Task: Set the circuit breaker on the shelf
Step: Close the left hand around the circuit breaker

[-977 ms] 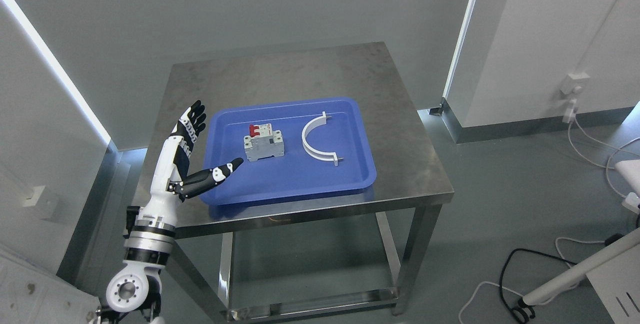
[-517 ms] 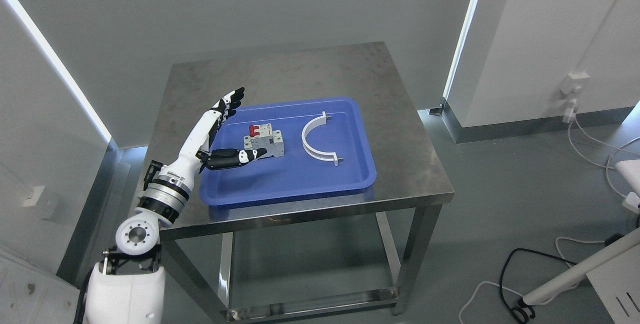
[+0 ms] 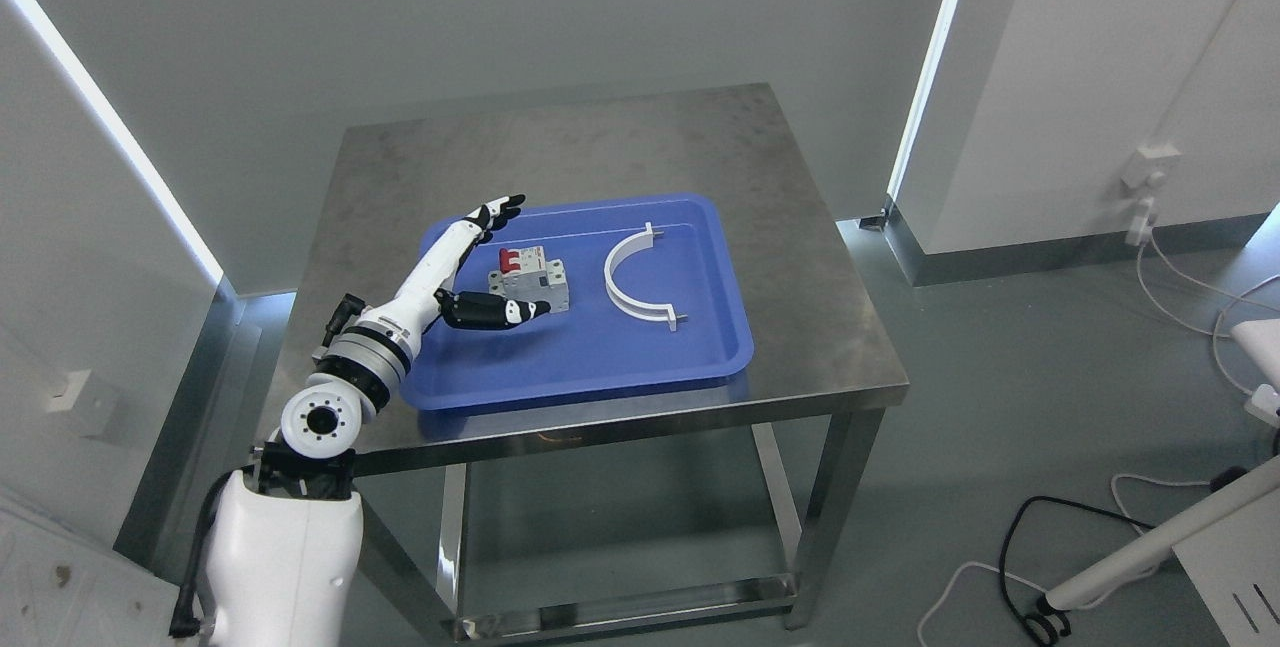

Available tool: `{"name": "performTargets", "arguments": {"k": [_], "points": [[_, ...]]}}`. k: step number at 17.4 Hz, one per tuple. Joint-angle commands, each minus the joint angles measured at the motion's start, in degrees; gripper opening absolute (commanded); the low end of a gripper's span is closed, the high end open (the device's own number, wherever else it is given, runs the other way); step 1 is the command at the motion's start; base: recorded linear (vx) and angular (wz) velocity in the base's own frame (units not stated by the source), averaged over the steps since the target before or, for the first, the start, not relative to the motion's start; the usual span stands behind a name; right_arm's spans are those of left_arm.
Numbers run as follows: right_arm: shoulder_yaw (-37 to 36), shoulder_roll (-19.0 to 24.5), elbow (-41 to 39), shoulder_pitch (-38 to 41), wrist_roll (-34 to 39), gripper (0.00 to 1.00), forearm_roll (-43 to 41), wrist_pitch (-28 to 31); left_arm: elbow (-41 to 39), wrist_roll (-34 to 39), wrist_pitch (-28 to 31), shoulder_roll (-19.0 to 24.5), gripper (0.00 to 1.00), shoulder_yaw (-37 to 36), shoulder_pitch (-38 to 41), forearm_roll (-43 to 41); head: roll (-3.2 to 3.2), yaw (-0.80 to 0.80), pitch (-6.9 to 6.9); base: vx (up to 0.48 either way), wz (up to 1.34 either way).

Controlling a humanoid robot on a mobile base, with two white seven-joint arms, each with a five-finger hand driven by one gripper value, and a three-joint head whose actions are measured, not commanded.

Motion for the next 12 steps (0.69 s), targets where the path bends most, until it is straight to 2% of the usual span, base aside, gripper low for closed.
{"name": "performTargets", "arguments": {"k": [1, 2, 4, 7, 9, 12], "points": [[1.1, -1.0, 0.0, 0.0, 0.0, 1.00, 0.0, 13.1, 7.0, -0.2, -0.2, -1.9, 0.81, -2.2, -1.1, -6.7, 0.00, 0.00, 0.00, 0.000, 0.00], [1.1, -1.0, 0.0, 0.0, 0.0, 1.00, 0.0, 13.1, 7.4, -0.2, -0.2, -1.9, 0.78, -1.9, -1.1, -7.4, 0.00, 0.00, 0.00, 0.000, 0.00], [1.1, -1.0, 0.0, 0.0, 0.0, 1.00, 0.0, 13.1, 8.0, 0.0, -0.5, -1.9, 0.63, -1.0, -1.3, -7.4, 0.00, 0.00, 0.00, 0.000, 0.00], [1.1, -1.0, 0.1, 0.0, 0.0, 1.00, 0.0, 13.1, 9.0, 0.3, -1.4, -1.9, 0.49, 1.2, -2.0, -7.4, 0.00, 0.00, 0.00, 0.000, 0.00], [1.1, -1.0, 0.0, 0.0, 0.0, 1.00, 0.0, 13.1, 9.4, 0.5, -2.8, -1.9, 0.40, 2.1, -2.1, -7.5, 0.00, 0.00, 0.00, 0.000, 0.00], [1.1, -1.0, 0.0, 0.0, 0.0, 1.00, 0.0, 13.1, 10.1, 0.8, -6.6, -1.9, 0.21, 3.5, -2.1, -7.5, 0.00, 0.00, 0.00, 0.000, 0.00]]}}
